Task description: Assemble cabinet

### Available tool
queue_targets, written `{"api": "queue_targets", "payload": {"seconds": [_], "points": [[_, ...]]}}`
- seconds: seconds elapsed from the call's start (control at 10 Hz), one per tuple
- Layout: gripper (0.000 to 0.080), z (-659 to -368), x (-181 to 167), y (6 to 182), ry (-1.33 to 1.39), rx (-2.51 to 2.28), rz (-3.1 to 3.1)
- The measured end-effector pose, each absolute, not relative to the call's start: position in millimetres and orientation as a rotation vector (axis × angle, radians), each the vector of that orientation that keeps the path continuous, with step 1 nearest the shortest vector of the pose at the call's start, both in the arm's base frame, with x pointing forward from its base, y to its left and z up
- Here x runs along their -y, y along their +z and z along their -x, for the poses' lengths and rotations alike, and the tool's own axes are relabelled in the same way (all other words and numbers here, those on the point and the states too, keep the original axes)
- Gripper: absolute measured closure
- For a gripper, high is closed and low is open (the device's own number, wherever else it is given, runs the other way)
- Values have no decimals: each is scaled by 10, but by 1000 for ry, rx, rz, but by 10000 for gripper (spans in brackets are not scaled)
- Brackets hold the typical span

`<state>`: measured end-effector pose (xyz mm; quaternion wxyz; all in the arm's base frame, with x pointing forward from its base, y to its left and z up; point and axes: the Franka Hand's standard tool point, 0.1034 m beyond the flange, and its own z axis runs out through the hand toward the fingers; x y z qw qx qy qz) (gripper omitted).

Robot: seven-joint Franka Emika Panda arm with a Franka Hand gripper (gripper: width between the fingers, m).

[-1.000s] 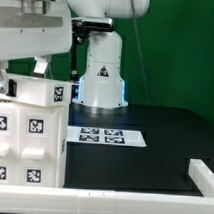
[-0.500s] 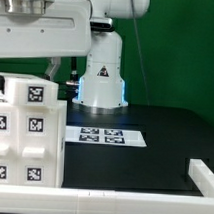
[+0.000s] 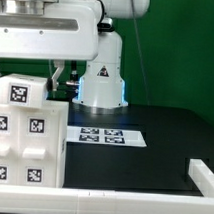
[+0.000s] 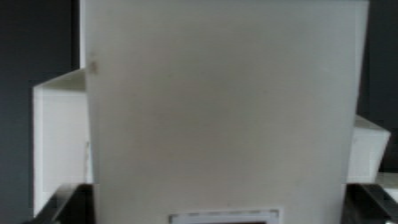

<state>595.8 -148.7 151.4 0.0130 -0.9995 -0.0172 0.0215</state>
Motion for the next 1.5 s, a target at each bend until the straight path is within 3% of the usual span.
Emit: {"api": "queue_targets", "payload": {"seconds": [1.0, 1.5], "points": [[241, -5957, 1452, 1495, 86, -1397, 2675], [241, -5981, 1414, 1503, 112, -1795, 2423]]}}
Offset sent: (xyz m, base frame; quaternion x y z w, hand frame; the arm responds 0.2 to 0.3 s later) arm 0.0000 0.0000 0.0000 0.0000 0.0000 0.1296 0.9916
